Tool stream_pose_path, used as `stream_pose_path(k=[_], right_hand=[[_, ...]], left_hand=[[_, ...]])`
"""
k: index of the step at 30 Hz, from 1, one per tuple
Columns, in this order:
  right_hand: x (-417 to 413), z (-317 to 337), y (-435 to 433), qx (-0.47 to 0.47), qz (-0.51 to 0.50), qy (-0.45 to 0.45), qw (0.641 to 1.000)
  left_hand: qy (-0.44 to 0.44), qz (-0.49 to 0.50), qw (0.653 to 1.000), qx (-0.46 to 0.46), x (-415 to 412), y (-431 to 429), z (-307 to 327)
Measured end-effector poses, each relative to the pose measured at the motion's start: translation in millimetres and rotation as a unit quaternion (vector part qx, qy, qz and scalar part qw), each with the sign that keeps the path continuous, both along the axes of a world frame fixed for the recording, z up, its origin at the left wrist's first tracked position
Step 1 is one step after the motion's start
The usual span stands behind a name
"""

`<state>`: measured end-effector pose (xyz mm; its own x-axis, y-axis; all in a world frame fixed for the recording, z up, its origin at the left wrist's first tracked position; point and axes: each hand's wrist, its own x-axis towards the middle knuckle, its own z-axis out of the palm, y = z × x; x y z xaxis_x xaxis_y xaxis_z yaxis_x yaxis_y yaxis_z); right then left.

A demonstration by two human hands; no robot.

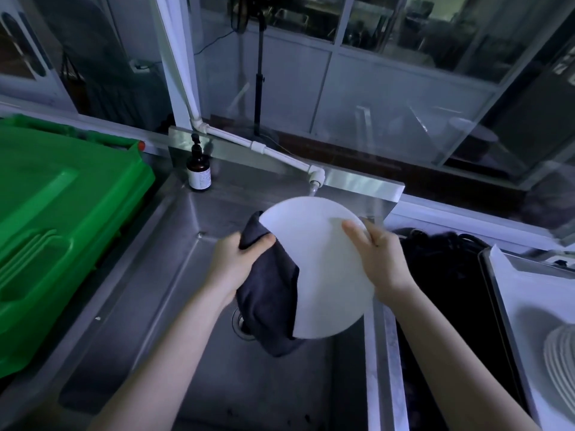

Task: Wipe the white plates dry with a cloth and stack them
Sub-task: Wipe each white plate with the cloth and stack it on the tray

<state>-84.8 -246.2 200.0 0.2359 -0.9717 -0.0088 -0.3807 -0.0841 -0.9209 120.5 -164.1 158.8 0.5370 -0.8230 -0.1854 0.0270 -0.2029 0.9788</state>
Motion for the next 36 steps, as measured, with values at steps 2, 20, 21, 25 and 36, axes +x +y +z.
stream_pose_path(k=[2, 20, 21, 25, 36], right_hand=[[0.2, 5.6, 0.4, -0.034, 0.079, 0.062, 0.994], [15.2, -12.5, 10.6, 0.069, -0.098, -0.092, 0.989], [6.8, -4.8, 2.2, 0.068, -0.055, -0.071, 0.994], [-1.6, 17.8, -16.1, 0.010, 0.140, 0.059, 0.988], [23.1, -20.3, 21.6, 0.119, -0.181, -0.178, 0.960]], left_hand=[[-0.081, -0.091, 0.993, -0.004, 7.3, -5.1, 6.5], [0.189, 0.203, 0.961, 0.009, -13.0, -3.7, -24.5], [0.157, 0.181, 0.971, 0.000, -6.2, -2.9, -22.0], [-0.025, 0.018, 0.999, -0.021, 10.3, -4.6, -7.7], [0.137, 0.150, 0.979, 0.032, -17.5, 8.0, -18.2]])
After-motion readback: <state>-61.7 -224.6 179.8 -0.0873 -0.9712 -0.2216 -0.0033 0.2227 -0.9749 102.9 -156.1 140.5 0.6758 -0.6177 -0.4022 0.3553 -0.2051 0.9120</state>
